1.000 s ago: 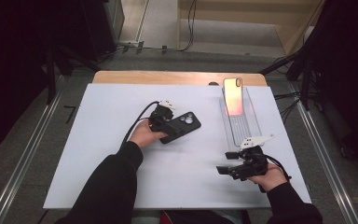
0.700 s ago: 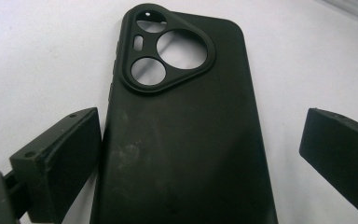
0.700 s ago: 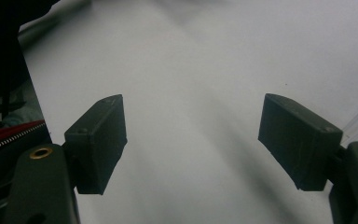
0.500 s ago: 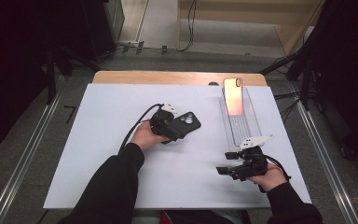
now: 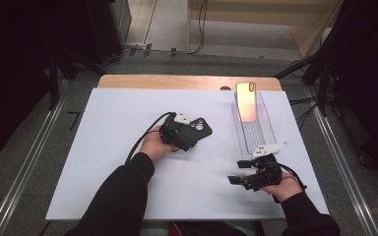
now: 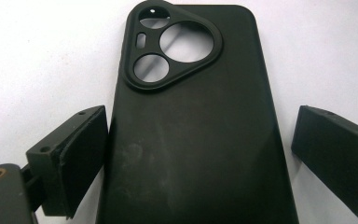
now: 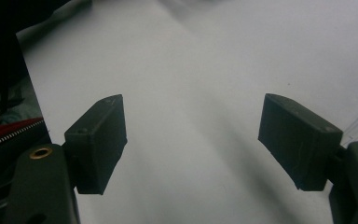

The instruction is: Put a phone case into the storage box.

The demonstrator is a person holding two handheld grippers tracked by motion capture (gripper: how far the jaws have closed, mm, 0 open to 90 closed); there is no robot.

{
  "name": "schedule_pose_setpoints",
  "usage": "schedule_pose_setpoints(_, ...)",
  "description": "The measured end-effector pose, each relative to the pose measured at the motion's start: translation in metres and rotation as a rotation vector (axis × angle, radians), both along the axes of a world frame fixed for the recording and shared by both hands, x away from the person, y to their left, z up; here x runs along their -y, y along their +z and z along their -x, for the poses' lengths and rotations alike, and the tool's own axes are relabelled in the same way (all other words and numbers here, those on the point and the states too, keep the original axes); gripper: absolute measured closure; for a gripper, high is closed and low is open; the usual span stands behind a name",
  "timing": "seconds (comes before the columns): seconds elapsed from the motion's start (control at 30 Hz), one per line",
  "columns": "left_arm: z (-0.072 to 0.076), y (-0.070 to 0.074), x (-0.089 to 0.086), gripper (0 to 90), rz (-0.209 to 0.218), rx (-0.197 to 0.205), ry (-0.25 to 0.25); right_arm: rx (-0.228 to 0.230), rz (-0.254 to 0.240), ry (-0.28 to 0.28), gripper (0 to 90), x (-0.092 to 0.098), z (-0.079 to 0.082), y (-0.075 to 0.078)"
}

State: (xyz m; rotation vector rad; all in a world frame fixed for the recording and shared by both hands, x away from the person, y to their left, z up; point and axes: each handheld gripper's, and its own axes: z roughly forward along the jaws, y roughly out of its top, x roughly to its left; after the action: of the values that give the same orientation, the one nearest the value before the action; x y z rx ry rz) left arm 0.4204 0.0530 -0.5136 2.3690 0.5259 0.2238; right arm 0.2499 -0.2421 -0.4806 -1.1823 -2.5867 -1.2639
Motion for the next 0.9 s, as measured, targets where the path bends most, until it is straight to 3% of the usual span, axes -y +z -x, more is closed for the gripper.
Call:
schedule_pose_setpoints(0.2, -0.0006, 0.0012, -0.0035, 12.7, 0.011, 0.009, 0.023, 0.0, 0.0, -0.004, 21.6, 0.0009, -0.0004, 0.0)
schedule_pose_setpoints(0.63, 0.0001, 0.0013, -0.0033, 14.4, 0.016, 0.012, 0.027, 0.003, 0.001, -0.002, 21.6, 0.0017, -0.0006, -0.0005)
schedule_pose_setpoints(0.9, -0.0014, 0.0036, -0.004, 15.2, 0.018, -0.007, 0.029, 0.006, 0.003, 0.005, 21.6, 0.0009, 0.0, -0.0005)
